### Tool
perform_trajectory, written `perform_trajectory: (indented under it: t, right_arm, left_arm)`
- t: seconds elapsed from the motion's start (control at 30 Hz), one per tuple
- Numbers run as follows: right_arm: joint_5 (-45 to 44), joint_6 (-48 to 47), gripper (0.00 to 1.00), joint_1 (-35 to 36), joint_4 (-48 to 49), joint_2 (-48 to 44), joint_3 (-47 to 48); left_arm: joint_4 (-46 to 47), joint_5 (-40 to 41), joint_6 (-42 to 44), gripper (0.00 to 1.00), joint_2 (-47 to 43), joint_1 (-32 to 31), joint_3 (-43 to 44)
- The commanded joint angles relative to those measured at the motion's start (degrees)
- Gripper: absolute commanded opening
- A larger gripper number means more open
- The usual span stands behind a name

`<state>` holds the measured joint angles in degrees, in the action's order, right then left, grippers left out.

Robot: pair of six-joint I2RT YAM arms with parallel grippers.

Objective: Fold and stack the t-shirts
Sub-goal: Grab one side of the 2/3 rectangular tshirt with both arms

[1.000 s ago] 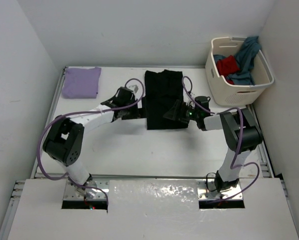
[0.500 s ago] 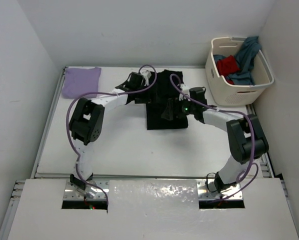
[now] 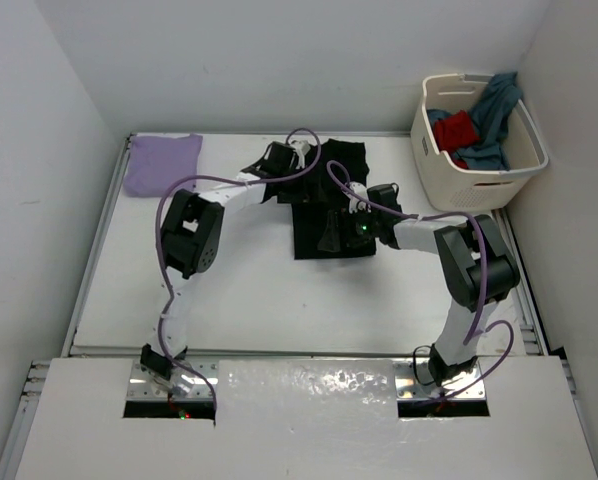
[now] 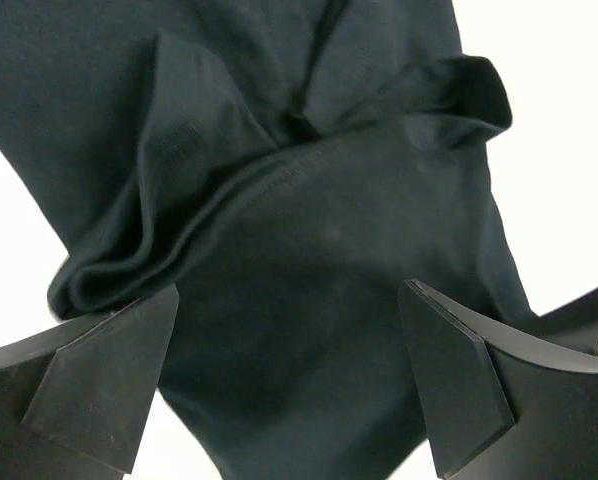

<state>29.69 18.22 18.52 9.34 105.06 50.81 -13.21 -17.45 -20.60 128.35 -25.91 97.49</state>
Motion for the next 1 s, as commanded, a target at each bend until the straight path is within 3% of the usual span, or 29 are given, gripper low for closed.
perform_trajectory:
  t: [0.0, 0.23, 0.37, 0.5, 0.63, 0.83, 0.97]
  right_arm:
    - [0.19, 0.06, 0.99, -0.15, 1.55, 0.94, -0.01]
    - [0.37, -0.72, 0.99, -0.15, -0.02, 1.12, 0.26]
    - [0.02, -1.60, 0.99, -0.15, -1.52, 1.47, 0.26]
    - [-0.78, -2.31, 0.99, -0.15, -3.36, 1.82, 0.61]
    - [-1.13, -3.01, 0.99, -0.15, -5.30, 1.38, 1.75]
    - [-3.14, -6.17, 0.99, -0.15, -12.24, -1.51, 8.77]
    - [-10.17, -3.72, 0.99, -0.33, -14.79, -7.65, 11.95]
  left_arm:
    - [0.03, 2.06, 2.14, 0.91, 1.98, 0.34, 4.01]
    - [-3.14, 3.22, 3.99, 0.91, 10.59, 3.05, 18.60]
    - [0.81, -0.65, 0.93, 0.93, 12.44, 5.17, 23.00]
    - [5.03, 1.88, 0.03, 0.96, 15.16, 6.05, 28.17]
    - [2.50, 0.76, -1.28, 0.96, 19.91, 8.50, 37.76]
    - [4.60, -0.21, 1.08, 1.00, 7.63, 9.65, 28.56]
    - [5.47, 0.40, 0.04, 1.00, -5.79, 9.56, 13.66]
